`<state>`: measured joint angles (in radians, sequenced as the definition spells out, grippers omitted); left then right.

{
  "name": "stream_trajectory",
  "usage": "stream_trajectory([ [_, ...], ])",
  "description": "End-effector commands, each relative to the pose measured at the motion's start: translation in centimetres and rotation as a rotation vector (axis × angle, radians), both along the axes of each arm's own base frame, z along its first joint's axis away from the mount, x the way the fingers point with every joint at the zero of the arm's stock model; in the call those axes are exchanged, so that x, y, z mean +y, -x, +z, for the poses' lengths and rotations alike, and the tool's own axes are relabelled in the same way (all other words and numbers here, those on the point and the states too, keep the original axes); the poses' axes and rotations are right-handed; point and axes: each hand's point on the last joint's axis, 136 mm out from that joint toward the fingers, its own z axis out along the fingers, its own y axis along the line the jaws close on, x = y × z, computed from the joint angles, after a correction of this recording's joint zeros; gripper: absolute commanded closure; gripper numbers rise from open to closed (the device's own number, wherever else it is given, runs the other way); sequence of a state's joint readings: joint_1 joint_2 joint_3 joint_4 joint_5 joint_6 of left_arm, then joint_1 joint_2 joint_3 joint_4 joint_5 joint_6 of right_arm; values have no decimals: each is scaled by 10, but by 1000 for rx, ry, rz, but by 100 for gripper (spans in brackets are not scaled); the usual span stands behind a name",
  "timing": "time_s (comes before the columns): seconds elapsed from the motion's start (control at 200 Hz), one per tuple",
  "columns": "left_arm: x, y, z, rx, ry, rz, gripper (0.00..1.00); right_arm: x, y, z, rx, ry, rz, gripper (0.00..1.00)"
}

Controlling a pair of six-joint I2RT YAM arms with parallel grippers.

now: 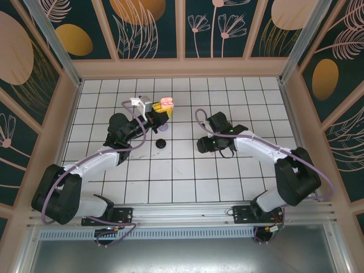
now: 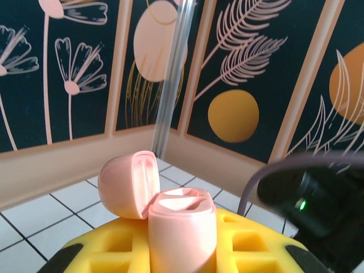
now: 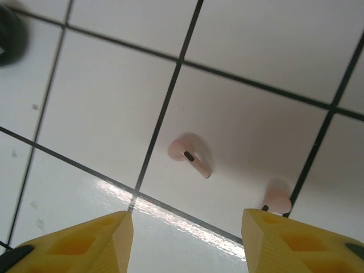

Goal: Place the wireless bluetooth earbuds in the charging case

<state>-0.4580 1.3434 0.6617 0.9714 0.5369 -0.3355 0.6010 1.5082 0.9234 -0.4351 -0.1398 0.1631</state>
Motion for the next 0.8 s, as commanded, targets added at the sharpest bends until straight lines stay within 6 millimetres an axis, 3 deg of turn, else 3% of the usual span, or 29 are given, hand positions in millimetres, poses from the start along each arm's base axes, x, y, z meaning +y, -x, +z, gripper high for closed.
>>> stream_trajectory([
  [0.0,6,5,31,-67,91,10,100,10,-8,-6,-11,22,29,47],
  [0.36,5,6,27,-44,86,3,100,26,-23,-30,32,40,38,47],
  [0.791,4,5,25,-34,85,0,100,41,-3,-45,78,54,76,49],
])
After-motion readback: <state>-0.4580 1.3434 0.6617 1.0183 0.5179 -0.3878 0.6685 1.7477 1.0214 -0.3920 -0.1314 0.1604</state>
